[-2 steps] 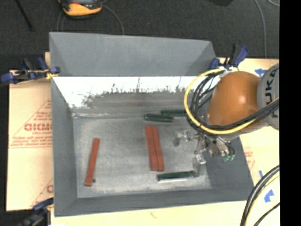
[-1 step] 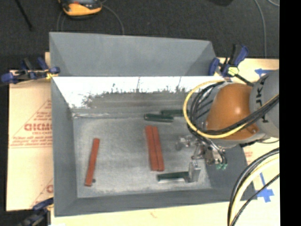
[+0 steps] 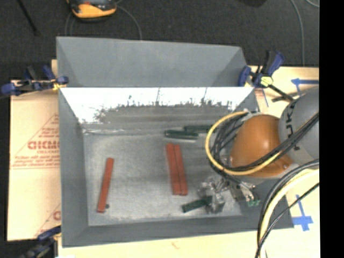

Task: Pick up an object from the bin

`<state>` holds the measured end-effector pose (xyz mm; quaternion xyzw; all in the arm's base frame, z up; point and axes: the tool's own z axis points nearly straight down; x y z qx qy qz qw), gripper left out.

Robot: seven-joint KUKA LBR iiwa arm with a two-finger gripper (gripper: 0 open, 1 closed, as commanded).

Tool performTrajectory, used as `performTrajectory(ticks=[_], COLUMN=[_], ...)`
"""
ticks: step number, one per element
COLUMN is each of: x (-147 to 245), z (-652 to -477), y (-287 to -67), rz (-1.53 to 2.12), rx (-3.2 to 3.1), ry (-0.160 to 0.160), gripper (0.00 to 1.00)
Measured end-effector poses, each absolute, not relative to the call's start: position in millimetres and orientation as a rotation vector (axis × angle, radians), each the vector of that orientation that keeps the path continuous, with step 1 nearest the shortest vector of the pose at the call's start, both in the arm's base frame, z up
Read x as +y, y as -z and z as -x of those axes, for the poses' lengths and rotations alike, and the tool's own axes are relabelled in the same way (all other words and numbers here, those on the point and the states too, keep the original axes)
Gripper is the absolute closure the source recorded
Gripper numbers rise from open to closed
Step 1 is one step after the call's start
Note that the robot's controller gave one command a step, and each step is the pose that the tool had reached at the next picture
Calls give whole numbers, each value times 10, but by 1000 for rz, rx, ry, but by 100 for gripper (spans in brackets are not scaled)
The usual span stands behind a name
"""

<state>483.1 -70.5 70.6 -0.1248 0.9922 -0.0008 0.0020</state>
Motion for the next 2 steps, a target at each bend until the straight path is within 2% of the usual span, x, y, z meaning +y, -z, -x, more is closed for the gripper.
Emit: performTrajectory(ticks=[1, 2], x=[-705, -403], z=[-4831, -4982], y=[-707, -2137], rz=[392, 314], rx=[3113, 3121], ry=[3, 1], gripper=[100, 100])
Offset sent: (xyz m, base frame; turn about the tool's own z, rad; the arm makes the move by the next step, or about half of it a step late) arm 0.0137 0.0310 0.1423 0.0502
